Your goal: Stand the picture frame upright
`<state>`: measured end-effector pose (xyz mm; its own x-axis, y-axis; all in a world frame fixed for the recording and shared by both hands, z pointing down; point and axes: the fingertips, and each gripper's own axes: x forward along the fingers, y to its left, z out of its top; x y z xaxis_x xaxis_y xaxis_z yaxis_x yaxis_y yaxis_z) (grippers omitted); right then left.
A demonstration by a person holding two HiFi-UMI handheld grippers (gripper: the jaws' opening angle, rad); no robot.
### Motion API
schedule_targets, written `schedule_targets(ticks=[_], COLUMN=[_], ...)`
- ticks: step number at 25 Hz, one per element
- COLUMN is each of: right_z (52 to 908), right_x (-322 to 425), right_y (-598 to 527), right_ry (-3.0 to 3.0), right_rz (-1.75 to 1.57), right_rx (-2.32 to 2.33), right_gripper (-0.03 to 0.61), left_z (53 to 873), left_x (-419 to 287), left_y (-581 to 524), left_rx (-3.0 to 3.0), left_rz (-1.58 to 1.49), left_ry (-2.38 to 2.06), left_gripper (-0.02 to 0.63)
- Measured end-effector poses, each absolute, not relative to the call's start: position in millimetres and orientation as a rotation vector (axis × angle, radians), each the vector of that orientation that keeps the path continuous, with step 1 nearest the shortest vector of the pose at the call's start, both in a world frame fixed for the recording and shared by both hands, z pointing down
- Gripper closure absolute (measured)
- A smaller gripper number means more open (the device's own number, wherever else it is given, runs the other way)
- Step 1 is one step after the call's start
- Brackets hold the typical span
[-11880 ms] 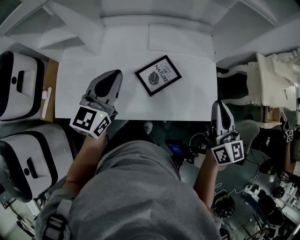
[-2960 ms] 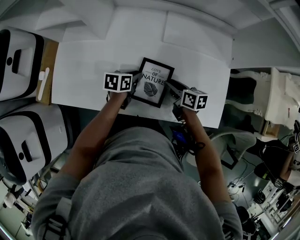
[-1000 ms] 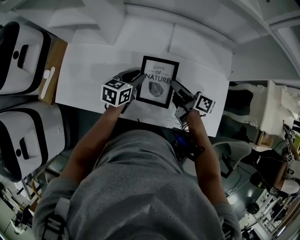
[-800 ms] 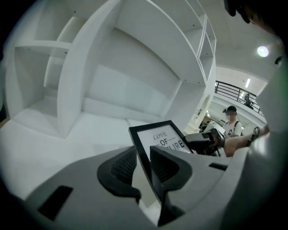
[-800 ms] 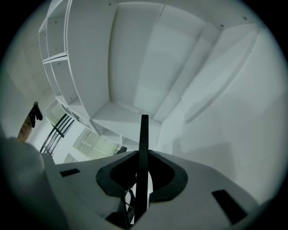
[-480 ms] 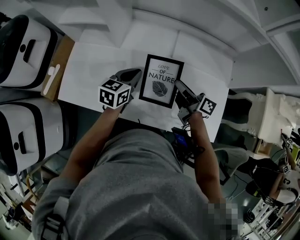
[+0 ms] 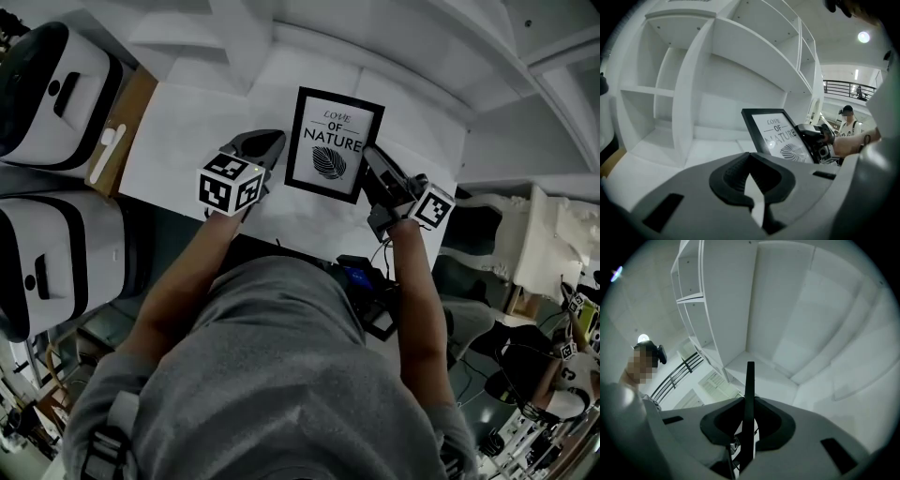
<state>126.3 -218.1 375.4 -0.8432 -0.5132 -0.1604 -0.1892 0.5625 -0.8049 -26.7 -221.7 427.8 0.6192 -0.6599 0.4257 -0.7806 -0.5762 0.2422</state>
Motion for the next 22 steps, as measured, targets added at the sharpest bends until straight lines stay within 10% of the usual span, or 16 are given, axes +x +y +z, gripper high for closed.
schedule_targets(ticks=[22], right_z=[263], right_x=[127], right_y=[-228], right_ry=[2.431], right_rz=[-0.961], right_rx=[-0.457], right_gripper=[0.497], left_z=[323], left_x=[-48], left_y=[-225], left_rx=[2.611], left_rz=[0.181], left_ry=[-1.334], left_gripper=[0.607])
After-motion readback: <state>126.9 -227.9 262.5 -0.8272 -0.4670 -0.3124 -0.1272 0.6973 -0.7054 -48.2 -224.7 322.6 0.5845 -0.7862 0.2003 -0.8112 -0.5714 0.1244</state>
